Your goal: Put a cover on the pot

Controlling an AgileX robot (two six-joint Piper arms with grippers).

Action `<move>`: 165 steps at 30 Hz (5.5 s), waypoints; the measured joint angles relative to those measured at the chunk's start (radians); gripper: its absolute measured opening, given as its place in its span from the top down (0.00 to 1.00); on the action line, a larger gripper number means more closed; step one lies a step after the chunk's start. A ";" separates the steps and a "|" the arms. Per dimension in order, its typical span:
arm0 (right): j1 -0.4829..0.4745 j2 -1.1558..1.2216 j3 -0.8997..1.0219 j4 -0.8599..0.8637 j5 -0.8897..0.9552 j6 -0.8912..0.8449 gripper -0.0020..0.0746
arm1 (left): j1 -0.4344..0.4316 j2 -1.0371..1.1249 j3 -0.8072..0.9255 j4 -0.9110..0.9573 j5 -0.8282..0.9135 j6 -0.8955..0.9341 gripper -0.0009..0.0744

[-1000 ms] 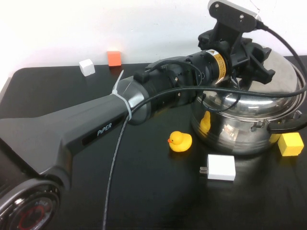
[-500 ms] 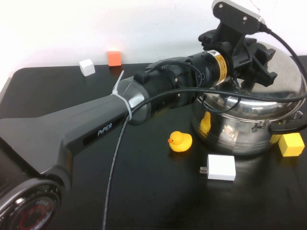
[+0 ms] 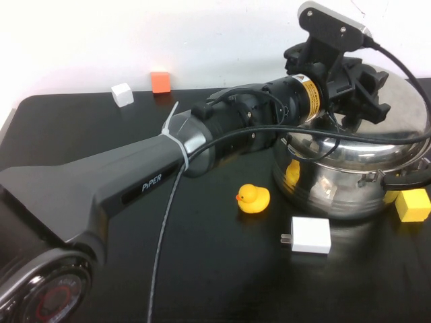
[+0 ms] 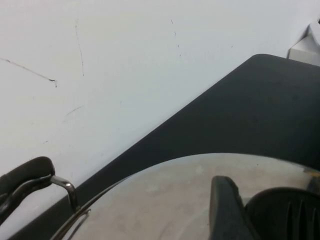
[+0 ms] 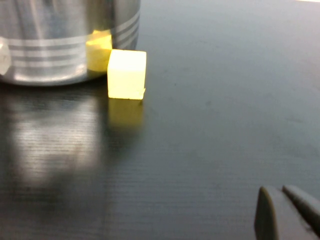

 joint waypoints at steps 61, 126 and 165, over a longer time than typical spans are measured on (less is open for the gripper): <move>0.000 0.000 0.000 0.000 0.000 0.000 0.98 | -0.006 -1.350 0.585 -0.269 0.812 0.441 0.99; 0.000 0.000 0.000 0.000 0.000 0.000 0.98 | 0.642 -2.096 1.810 -0.882 0.377 0.343 0.99; 0.000 0.000 0.000 0.000 0.000 0.000 0.98 | 0.638 -2.121 1.808 -1.172 0.572 0.811 0.99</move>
